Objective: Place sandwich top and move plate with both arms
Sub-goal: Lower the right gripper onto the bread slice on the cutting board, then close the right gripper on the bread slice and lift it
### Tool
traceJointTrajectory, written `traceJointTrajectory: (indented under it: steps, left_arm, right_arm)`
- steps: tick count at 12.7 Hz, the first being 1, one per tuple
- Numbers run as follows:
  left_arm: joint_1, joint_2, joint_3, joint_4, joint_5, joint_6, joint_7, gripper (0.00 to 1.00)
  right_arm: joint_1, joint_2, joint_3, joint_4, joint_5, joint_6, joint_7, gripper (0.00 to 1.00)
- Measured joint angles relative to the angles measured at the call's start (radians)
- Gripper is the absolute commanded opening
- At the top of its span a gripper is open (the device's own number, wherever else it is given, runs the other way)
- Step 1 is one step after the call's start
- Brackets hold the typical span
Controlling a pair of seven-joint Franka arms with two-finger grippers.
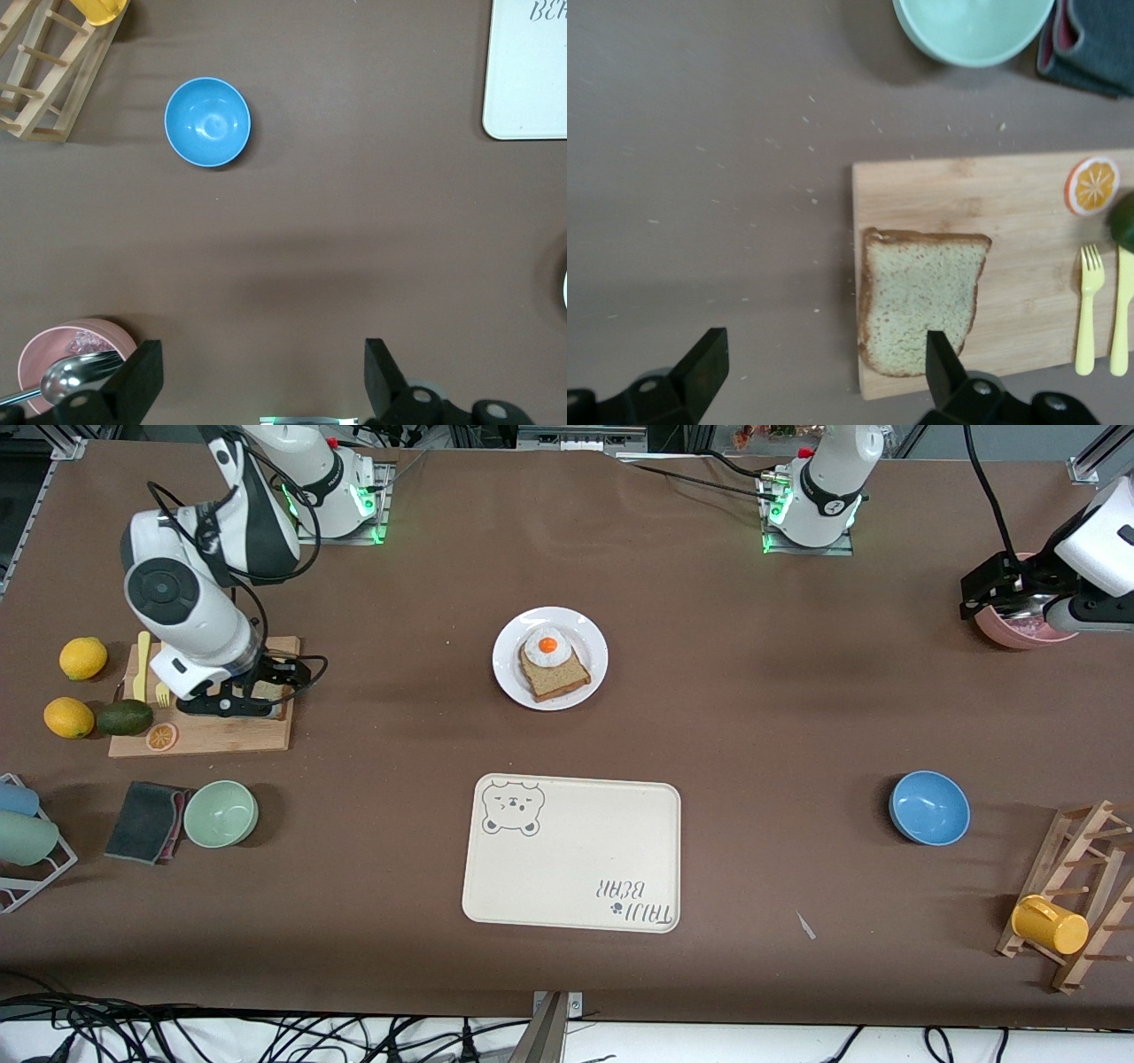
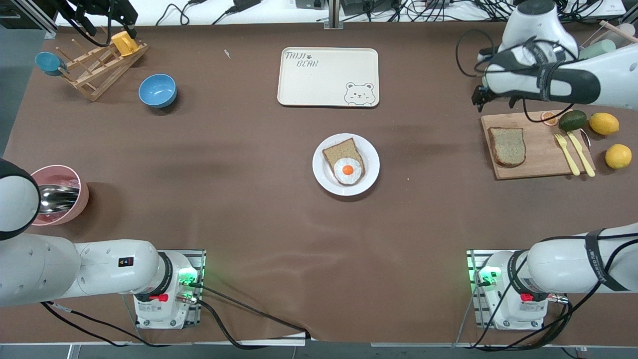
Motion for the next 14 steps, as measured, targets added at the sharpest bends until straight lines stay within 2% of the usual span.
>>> traceJointTrajectory:
  steps: [3, 8, 14]
  left_arm:
    - [0.0, 0.001, 0.001, 0.0, 0.0, -0.002, 0.0, 1.0]
    - [0.0, 0.001, 0.001, 0.0, 0.0, -0.002, 0.0, 1.0]
    - [0.001, 0.007, 0.002, 0.0, 0.0, -0.003, 0.0, 1.0]
  right_arm:
    - [-0.004, 0.06, -0.01, -0.02, -0.055, 0.027, 0.078, 0.87]
    - [-0.009, 0.125, -0.082, -0.073, -0.06, 0.15, 0.089, 0.69]
    - [-0.011, 0.172, -0.087, -0.09, -0.164, 0.171, 0.112, 0.62]
